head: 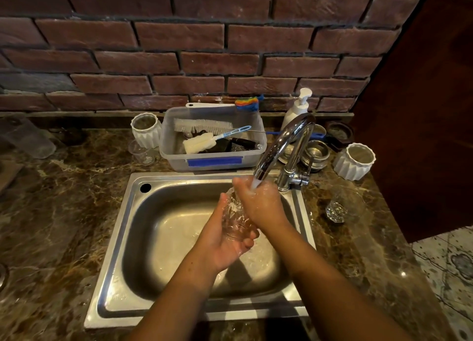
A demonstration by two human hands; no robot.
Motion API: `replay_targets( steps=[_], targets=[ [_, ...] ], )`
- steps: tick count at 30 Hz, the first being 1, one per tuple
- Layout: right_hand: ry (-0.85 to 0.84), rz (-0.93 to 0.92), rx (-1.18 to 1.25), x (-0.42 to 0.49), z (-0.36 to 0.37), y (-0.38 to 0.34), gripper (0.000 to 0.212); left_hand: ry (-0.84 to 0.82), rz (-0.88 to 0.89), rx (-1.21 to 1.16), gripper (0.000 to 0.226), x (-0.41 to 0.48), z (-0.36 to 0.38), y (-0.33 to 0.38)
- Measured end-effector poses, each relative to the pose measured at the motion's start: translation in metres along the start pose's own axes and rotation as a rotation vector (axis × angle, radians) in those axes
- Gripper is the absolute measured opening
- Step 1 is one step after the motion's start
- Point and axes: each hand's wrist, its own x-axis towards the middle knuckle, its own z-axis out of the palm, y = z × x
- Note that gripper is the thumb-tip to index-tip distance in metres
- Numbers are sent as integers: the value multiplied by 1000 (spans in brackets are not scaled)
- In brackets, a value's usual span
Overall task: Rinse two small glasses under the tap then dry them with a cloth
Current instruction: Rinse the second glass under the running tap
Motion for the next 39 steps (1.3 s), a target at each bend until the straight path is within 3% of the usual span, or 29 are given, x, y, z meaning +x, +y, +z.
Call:
replay_targets(
  steps=[2, 6, 11, 13, 15, 17, 19, 21, 24, 28, 33, 36, 39],
  targets=[
    [20, 78, 118, 2, -4, -6, 32, -58, -12, -21, 72, -1, -1, 0],
    [-19, -124, 63, -8, -1, 7, 36, -33, 62, -86, 60, 3, -3, -1],
    [-96, -108, -373, -6, -6, -4, 41, 59, 176, 416, 61, -2, 1, -5],
    [-72, -138, -407, -7, -3, -4, 34, 61, 161, 347, 63, -4, 7, -9],
    [-48, -314, -395, -12, 5, 5, 21, 68, 140, 172, 62, -5, 9, -6],
    [-43, -456, -436, -19, 14, 14, 23, 55, 126, 66, 58, -5, 9, 0],
    [-27, -453, -497, -19, 14, 16, 29, 32, 116, 78, 55, -4, 3, 3],
    [2, -325, -454, -7, 9, 14, 22, 29, 101, 151, 58, -4, 1, 4],
    [33, -134, -145, 4, 2, 9, 22, 6, 96, 176, 62, -2, 1, 3],
    [-2, -305, -193, -24, 8, 15, 15, 14, 116, 98, 62, 4, -6, 6],
    [93, -160, -191, -7, -1, 12, 44, -43, 31, 133, 63, 1, -3, -5],
    [143, -403, -291, -5, -7, 18, 33, 14, 80, 64, 60, 1, 0, -13],
    [160, -365, -108, -15, -4, 26, 37, 77, 95, 31, 55, 1, 1, -15]
  ],
)
